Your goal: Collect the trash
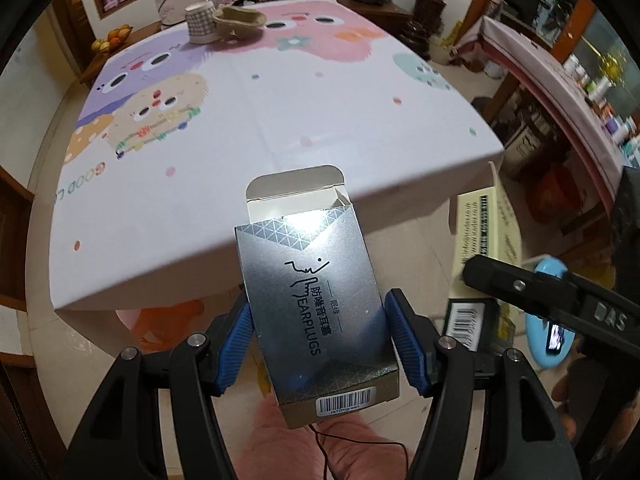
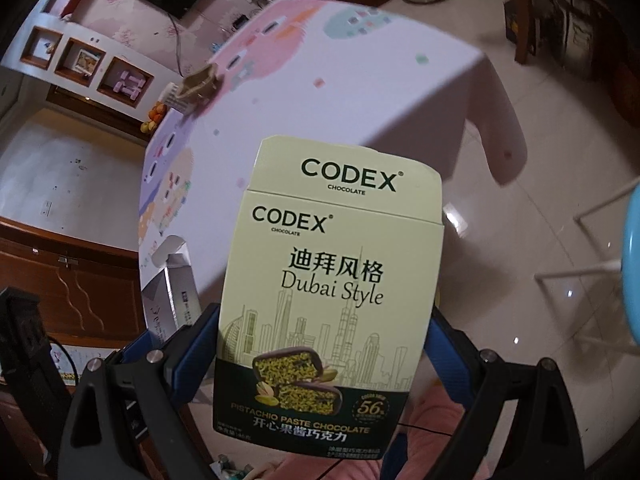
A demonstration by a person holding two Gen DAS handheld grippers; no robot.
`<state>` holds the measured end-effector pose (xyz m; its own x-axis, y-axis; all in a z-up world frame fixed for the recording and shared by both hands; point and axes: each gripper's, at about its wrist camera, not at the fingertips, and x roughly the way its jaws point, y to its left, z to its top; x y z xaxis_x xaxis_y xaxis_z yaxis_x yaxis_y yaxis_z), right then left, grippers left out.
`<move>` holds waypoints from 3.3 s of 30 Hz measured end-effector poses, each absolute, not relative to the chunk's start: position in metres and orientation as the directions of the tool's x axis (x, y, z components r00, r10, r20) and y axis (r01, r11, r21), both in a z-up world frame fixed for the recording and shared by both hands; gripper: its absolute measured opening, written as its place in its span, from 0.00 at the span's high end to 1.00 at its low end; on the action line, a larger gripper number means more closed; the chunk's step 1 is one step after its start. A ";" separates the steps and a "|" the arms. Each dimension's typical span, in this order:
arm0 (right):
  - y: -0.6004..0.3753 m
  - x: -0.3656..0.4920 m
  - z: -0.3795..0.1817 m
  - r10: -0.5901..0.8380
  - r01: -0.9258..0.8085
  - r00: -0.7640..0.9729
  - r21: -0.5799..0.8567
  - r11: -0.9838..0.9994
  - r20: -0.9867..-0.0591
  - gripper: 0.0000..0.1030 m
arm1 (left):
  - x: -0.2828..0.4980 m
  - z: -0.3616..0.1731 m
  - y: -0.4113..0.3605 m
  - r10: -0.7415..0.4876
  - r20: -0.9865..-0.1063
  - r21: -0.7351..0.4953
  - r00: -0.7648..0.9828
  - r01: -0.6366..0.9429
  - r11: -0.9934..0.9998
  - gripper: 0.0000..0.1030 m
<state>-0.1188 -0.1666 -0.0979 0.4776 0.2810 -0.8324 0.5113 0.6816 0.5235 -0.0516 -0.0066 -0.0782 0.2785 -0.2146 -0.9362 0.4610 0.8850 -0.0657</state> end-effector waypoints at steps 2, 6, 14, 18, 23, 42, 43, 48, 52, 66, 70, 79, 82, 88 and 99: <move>-0.168 -0.124 -0.112 0.298 0.526 0.466 0.532 0.663 -0.833 0.08 | -0.055 -0.089 -0.008 -0.210 -0.943 -0.068 0.257 0.469 0.880 0.39; -0.170 -0.127 -0.153 0.346 0.567 0.435 0.552 0.612 -0.831 0.08 | -0.063 -0.117 -0.015 -0.207 -0.954 -0.076 0.217 0.491 0.868 0.39; -0.175 -0.126 -0.241 0.440 0.638 0.390 0.582 0.504 -0.809 0.08 | -0.057 -0.200 -0.019 -0.197 -0.967 -0.084 0.161 0.528 0.845 0.39; -0.176 -0.123 -0.292 0.492 0.667 0.386 0.604 0.436 -0.781 0.07 | -0.041 -0.247 -0.021 -0.181 -0.975 -0.083 0.126 0.547 0.833 0.38; -0.173 -0.112 -0.358 0.531 0.699 0.334 0.583 0.415 -0.779 0.07 | -0.021 -0.307 -0.027 -0.145 -0.987 -0.081 0.069 0.569 0.818 0.38; -0.155 -0.063 -0.499 0.579 0.734 0.173 0.497 0.464 -0.797 0.05 | -0.001 -0.420 -0.044 0.016 -0.995 0.083 0.101 0.707 0.703 0.02; -0.155 -0.062 -0.497 0.573 0.730 0.176 0.497 0.470 -0.801 0.04 | -0.002 -0.420 -0.045 0.017 -0.993 0.093 0.113 0.709 0.699 0.02; -0.155 -0.058 -0.483 0.523 0.693 0.184 0.487 0.532 -0.832 0.04 | -0.003 -0.408 -0.047 0.007 -0.983 0.136 0.181 0.710 0.691 0.02; -0.154 -0.059 -0.473 0.500 0.669 0.193 0.486 0.562 -0.845 0.04 | 0.000 -0.401 -0.045 0.004 -0.976 0.159 0.219 0.696 0.700 0.02; -0.154 -0.076 -0.447 0.475 0.651 0.290 0.535 0.538 -0.831 0.04 | -0.004 -0.373 -0.037 -0.006 -0.970 0.158 0.244 0.649 0.744 0.02; -0.151 -0.084 -0.434 0.471 0.647 0.298 0.538 0.540 -0.830 0.04 | -0.008 -0.365 -0.033 -0.011 -0.972 0.145 0.234 0.639 0.755 0.02; -0.146 -0.113 -0.389 0.458 0.659 0.310 0.536 0.528 -0.833 0.04 | -0.033 -0.326 -0.024 -0.041 -0.982 0.093 0.183 0.666 0.740 0.02; -0.147 -0.122 -0.364 0.446 0.648 0.315 0.533 0.544 -0.838 0.04 | -0.045 -0.307 -0.023 -0.055 -0.983 0.079 0.175 0.673 0.736 0.02; -0.155 -0.137 -0.306 0.388 0.612 0.337 0.513 0.602 -0.858 0.04 | -0.061 -0.249 -0.019 -0.104 -0.983 0.019 0.151 0.648 0.761 0.02; -0.161 -0.144 -0.174 0.320 0.499 0.431 0.518 0.695 -0.844 0.04 | -0.061 -0.110 -0.005 -0.181 -0.952 -0.011 0.245 0.567 0.824 0.02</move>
